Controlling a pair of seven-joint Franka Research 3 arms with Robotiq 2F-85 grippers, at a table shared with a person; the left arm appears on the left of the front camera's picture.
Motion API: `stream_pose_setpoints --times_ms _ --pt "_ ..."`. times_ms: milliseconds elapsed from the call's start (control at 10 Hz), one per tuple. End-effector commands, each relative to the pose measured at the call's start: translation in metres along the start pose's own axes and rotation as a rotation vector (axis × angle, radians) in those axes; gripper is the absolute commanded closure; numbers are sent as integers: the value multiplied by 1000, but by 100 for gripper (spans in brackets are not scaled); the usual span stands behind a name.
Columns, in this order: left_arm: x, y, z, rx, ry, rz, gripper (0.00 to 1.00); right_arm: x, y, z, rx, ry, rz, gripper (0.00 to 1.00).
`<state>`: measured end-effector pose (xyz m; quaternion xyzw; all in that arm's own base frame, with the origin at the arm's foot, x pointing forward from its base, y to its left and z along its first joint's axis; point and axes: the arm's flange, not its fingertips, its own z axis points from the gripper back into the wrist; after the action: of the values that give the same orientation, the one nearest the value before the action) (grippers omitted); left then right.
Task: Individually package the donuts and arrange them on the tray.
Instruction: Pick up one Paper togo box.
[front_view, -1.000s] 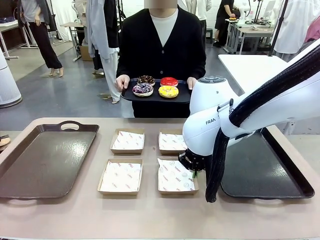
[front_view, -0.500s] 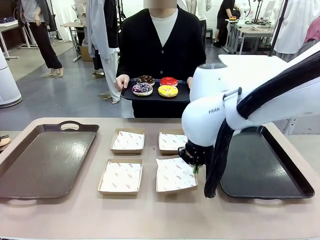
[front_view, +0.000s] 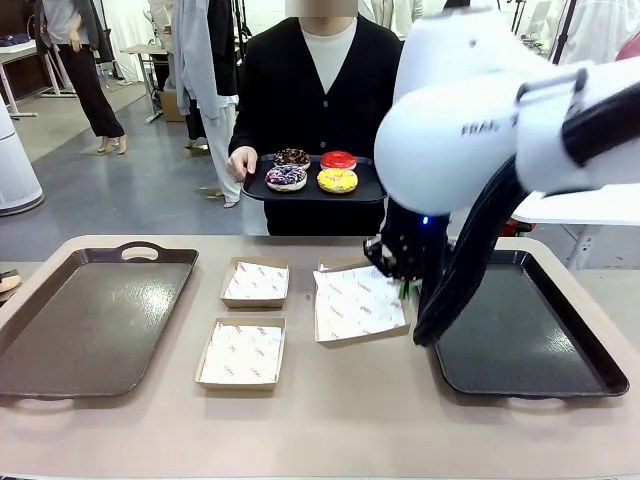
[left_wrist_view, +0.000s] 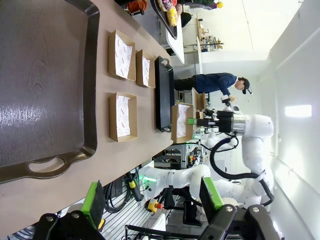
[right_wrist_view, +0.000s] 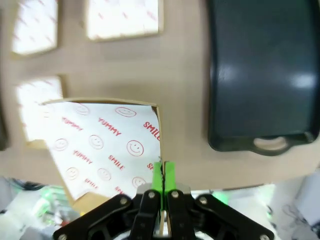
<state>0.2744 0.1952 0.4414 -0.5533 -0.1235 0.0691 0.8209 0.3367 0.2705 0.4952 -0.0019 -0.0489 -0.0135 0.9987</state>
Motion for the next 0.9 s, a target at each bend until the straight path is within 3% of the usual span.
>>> stream_pose_setpoints --times_ms 0,300,600,800 --pt "0 -2 0 -1 2 -2 0 14 -3 33 19 19 10 100" --pt "0 -2 0 -1 2 -2 0 68 -5 75 48 30 -43 100" --pt "0 -2 0 -1 2 -2 0 144 -22 73 72 35 -112 100" --pt "0 -2 0 -1 2 -2 0 175 -31 60 61 52 -138 100"
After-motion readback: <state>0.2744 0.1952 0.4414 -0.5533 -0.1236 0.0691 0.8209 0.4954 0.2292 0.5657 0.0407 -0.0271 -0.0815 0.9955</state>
